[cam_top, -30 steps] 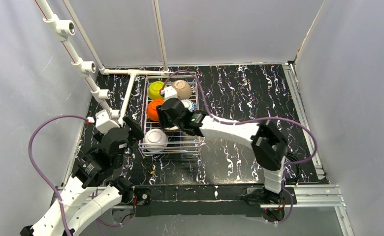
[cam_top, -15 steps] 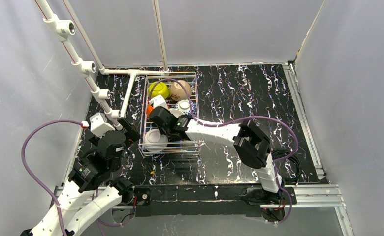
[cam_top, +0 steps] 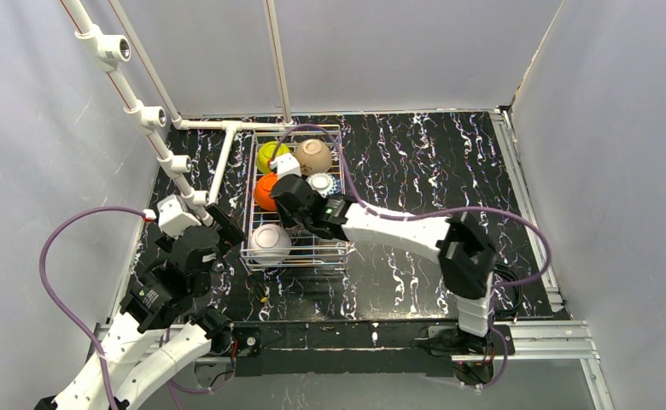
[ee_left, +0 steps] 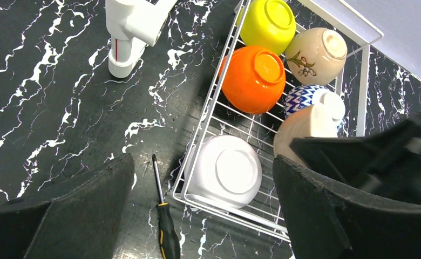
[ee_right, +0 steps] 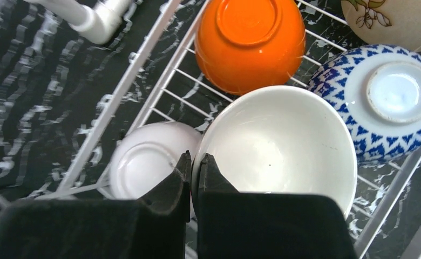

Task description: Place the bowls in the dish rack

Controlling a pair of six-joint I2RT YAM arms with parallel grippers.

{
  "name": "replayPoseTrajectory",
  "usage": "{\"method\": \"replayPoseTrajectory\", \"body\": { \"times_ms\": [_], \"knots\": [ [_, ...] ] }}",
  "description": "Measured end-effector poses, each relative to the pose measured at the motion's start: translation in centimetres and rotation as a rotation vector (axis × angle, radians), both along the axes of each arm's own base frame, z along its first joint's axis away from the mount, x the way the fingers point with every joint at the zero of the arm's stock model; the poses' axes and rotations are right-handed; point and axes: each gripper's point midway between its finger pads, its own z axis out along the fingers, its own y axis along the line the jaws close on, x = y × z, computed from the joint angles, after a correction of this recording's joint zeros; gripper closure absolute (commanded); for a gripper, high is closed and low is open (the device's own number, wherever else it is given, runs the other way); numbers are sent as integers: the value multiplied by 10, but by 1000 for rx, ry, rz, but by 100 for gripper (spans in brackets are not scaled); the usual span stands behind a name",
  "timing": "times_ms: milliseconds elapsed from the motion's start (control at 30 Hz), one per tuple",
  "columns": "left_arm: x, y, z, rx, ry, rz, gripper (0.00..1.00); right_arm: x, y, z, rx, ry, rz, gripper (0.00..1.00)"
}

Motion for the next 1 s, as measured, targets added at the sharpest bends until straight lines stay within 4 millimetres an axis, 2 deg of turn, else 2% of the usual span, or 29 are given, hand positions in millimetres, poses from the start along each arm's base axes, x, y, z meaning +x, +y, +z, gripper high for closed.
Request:
{"method": "replayPoseTrajectory", "body": {
  "times_ms": [133, 233, 300, 433, 533, 700, 867, 1000],
  "knots": [
    [1, -1, -2, 6, 9, -4, 2, -11, -16, 27, 174, 56, -11, 99],
    [2, -3, -3, 8, 18, -12, 2, -9, -34, 37, 333, 115, -35, 99],
    [2, -6, -4, 8, 23, -21, 2, -2, -47, 35, 457, 176, -71, 99],
    [5, -14, -3, -4, 25, -53, 2, 12, -64, 15, 626, 295, -146, 99],
    [7, -21, -1, -18, 20, -87, 2, 7, -63, 3, 730, 386, -159, 99],
    [8, -33, 2, -42, 12, -145, 2, -4, -50, 20, 904, 464, -115, 99],
    [9, -43, 0, -59, 22, -188, 2, -10, -47, 32, 1027, 506, -97, 99],
    [10, -54, -10, -66, 55, -231, 3, -12, -51, 17, 1090, 569, -129, 99]
  ]
}}
